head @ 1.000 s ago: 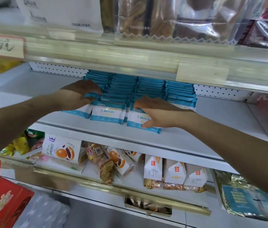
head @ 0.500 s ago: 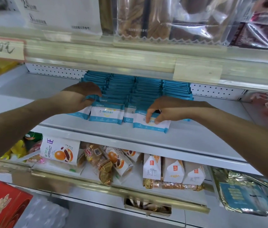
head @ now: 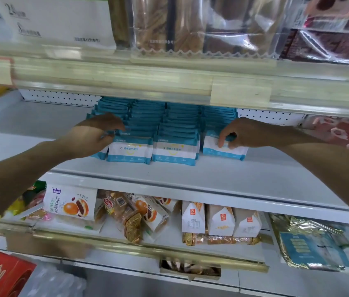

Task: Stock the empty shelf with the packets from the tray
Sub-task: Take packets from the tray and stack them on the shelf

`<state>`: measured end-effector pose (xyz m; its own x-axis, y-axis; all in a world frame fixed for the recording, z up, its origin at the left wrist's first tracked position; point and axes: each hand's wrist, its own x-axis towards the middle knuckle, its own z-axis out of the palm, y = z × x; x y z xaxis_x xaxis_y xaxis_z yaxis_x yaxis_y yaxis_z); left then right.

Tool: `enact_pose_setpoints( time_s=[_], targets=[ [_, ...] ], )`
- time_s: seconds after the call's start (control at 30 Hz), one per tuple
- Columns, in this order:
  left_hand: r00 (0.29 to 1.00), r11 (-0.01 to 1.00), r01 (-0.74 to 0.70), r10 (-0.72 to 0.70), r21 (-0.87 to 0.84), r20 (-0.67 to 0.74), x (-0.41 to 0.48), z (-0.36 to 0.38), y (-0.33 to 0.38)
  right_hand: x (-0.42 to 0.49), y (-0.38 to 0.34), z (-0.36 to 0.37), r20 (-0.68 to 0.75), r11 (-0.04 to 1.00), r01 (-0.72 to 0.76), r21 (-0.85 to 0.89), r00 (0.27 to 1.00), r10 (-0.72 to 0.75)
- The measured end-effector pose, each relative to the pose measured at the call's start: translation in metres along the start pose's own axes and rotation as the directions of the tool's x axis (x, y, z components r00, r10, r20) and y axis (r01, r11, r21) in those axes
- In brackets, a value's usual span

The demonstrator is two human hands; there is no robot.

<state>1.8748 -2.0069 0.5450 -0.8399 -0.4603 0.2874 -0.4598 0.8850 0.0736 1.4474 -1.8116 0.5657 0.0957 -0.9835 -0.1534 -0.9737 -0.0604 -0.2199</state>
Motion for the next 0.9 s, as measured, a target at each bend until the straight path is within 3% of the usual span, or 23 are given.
enact_pose_setpoints(
  time_s=[0.27, 0.5, 0.57, 0.73, 0.9],
  targets=[
    [1.000, 1.000, -0.010, 0.010, 0.025, 0.022, -0.002, -0.003, -0.001, 0.014, 0.013, 0.012, -0.094, 0.995, 0.095, -0.001, 0.991, -0.095],
    [0.999, 0.999, -0.030, 0.029, 0.026, 0.025, -0.002, -0.006, -0.004, 0.015, 0.010, 0.016, -0.195, 0.978, 0.110, -0.179, 0.970, -0.144],
    [0.999, 0.999, -0.044, 0.044, 0.021, 0.015, -0.003, -0.007, -0.007, 0.013, 0.010, 0.016, -0.193, 0.985, 0.101, -0.141, 0.973, -0.128],
    [0.998, 0.998, -0.057, 0.057, -0.006, -0.014, -0.005, -0.015, -0.011, 0.017, 0.001, 0.014, -0.237, 0.988, 0.065, 0.142, 0.971, -0.030],
    [1.000, 1.000, -0.010, 0.010, -0.015, -0.011, -0.012, -0.022, -0.016, 0.049, -0.048, 0.004, -0.209, 0.977, 0.117, 0.179, 0.975, -0.078]
  ],
)
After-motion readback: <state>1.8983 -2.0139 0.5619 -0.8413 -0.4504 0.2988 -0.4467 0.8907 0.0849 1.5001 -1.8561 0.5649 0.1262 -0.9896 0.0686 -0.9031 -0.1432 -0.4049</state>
